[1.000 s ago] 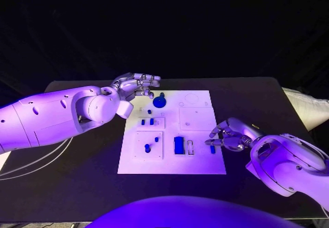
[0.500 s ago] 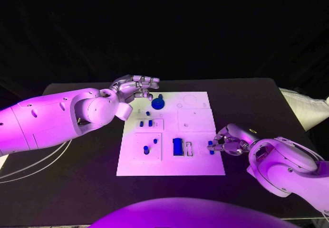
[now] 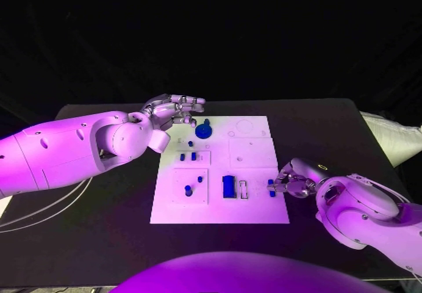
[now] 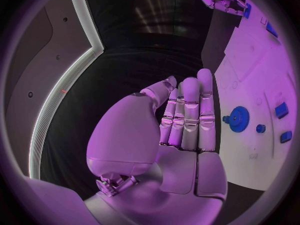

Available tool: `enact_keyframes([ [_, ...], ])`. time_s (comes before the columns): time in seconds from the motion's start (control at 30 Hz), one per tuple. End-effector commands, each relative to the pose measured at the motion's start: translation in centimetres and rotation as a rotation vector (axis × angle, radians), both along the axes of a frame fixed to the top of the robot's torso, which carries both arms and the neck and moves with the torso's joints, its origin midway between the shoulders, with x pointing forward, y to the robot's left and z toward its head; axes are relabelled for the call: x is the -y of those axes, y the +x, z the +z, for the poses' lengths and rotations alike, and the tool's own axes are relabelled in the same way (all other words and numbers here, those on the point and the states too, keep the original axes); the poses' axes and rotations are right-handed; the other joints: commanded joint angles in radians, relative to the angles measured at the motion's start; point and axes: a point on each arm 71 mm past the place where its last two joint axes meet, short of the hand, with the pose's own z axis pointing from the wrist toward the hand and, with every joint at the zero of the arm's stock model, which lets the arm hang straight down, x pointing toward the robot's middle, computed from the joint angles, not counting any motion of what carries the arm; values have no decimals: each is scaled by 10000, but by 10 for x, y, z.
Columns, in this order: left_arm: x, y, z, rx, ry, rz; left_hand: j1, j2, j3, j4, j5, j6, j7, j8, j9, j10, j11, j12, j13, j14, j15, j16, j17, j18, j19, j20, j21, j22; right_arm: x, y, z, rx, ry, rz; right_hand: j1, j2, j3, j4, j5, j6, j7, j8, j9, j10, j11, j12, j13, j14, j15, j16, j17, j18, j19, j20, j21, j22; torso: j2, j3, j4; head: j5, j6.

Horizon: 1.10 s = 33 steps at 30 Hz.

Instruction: Assemble the parts on the task board

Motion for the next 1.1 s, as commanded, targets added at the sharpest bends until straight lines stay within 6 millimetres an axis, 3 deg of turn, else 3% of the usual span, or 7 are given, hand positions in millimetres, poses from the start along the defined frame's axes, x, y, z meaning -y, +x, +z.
enact_keyframes([
  [0.03,2,-1,1,61,-103,-196,3,79,-59,-18,63,-96,3,49,-15,-84,-9,49,15,-38,-1,32,-9,32,-19,57,-43,-17,-1,0,-2,-46,-597,71,-106,-8,4,51,57,75,-12,-15,18,-2,-47,-9,13,758,-31,-42,1237,-77,-46,-27,-35,5,-3,-2,-2,17,-22],
  [0.27,2,-1,1,48,-101,-204,3,79,-59,-18,63,-96,3,49,-15,-84,-9,49,15,-38,-1,32,-9,32,-19,57,-43,-17,-6,0,-6,-202,-1125,385,422,-76,165,-156,-134,141,-51,-58,35,-6,-94,-28,15,756,-79,-58,1221,-72,-61,-74,-61,-19,-5,2,6,26,-22],
  [0.4,2,-1,1,41,-103,-217,3,79,-59,-18,63,-96,3,49,-15,-84,-9,49,15,-38,-1,32,-9,32,-19,57,-43,-17,-11,-2,-9,-294,-1504,691,814,-96,345,-355,-654,190,-63,-93,44,-18,-110,-60,6,756,-97,-65,1219,-74,-59,-100,-71,-19,1,-1,2,39,-22],
  [0.53,2,-1,1,36,-101,-219,3,79,-59,-18,63,-96,3,49,-15,-84,-9,49,15,-38,-1,32,-9,32,-19,57,-43,-17,-14,-4,-10,-322,-1860,959,997,-148,439,-470,-818,218,-70,-115,49,-21,-119,-70,6,756,-104,-70,1216,-75,-58,-107,-77,-17,-7,-3,-1,35,-22],
  [0.7,2,-1,1,32,-101,-222,7,77,-66,-25,63,-84,-4,66,-12,-90,-13,68,17,-46,-2,36,-18,32,-22,57,-49,-19,-17,-4,-11,-248,-2343,1260,1512,-306,652,-875,-1266,251,-64,-162,56,-68,-122,-147,-30,752,-113,-83,1208,-72,-71,-119,-102,-33,-7,-3,-9,31,-22],
  [0.9,2,-1,1,28,-107,-240,7,77,-66,-25,63,-84,-4,66,-12,-90,-13,68,17,-46,-2,36,-18,32,-22,57,-49,-19,-20,-3,-13,-117,-2776,1519,2149,-220,1101,-1373,-1503,295,-55,-229,40,-127,-127,-227,-64,754,-121,-83,1224,-77,-60,-132,-107,-13,-10,-2,4,19,-22],
  [1.1,2,-1,1,28,-107,-242,8,76,-67,-26,63,-84,-4,67,-12,-91,-13,69,17,-46,-2,36,-19,32,-22,57,-50,-19,-23,-4,-14,-91,-2905,1661,2290,-163,1334,-1550,-1490,329,-45,-272,22,-148,-121,-263,-80,754,-112,-85,1228,-81,-51,-128,-106,1,-4,1,16,23,-22],
])
